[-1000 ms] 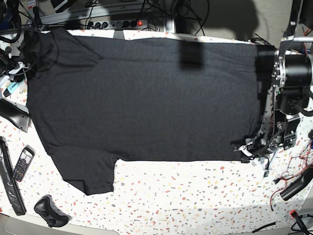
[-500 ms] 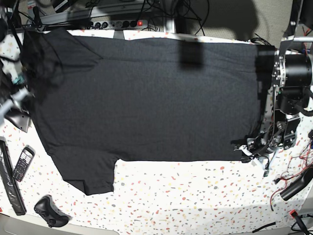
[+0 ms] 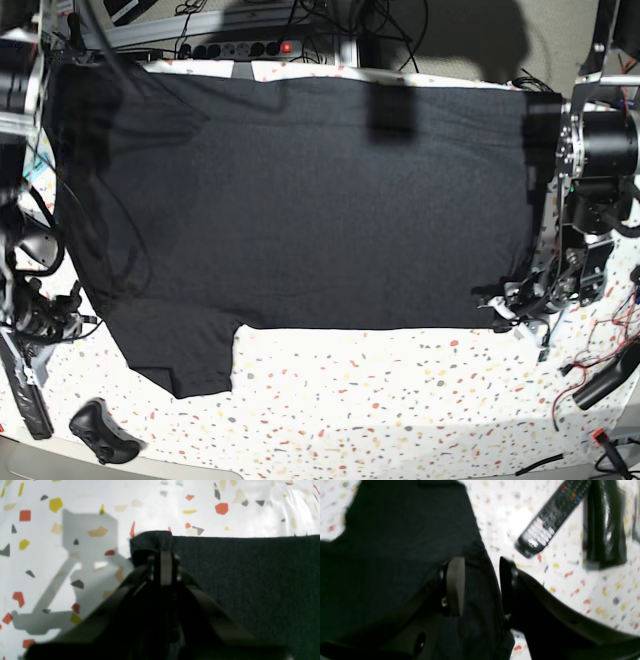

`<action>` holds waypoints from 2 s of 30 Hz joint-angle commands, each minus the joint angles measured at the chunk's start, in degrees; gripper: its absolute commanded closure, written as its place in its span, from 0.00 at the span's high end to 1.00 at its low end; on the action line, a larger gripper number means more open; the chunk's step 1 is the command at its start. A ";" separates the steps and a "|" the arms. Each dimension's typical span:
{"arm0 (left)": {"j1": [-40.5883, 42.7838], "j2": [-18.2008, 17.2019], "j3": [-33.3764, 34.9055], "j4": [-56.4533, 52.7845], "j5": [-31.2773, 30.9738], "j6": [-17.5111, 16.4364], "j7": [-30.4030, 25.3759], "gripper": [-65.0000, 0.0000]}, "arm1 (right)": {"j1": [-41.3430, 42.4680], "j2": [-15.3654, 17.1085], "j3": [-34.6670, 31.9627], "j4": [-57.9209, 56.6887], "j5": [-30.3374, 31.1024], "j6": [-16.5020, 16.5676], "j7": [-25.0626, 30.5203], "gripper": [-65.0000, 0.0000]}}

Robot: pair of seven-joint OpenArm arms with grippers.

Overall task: Fold the T-shirt properly
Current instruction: 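Move the right gripper to the other hem corner and grasp it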

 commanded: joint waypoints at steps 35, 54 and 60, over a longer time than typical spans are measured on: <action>1.90 -0.02 0.07 0.07 0.76 -0.46 1.36 0.00 | 20.63 -3.76 -17.66 -44.92 -8.61 0.94 15.23 0.35; 2.14 -0.04 0.07 7.34 -1.68 -0.48 1.16 0.00 | 16.87 -3.72 -17.66 -43.67 -9.07 1.20 23.65 0.00; 2.32 -0.04 0.07 17.88 -4.48 -0.48 8.31 0.00 | 16.65 -2.91 -17.66 -36.81 -9.20 4.85 22.47 0.00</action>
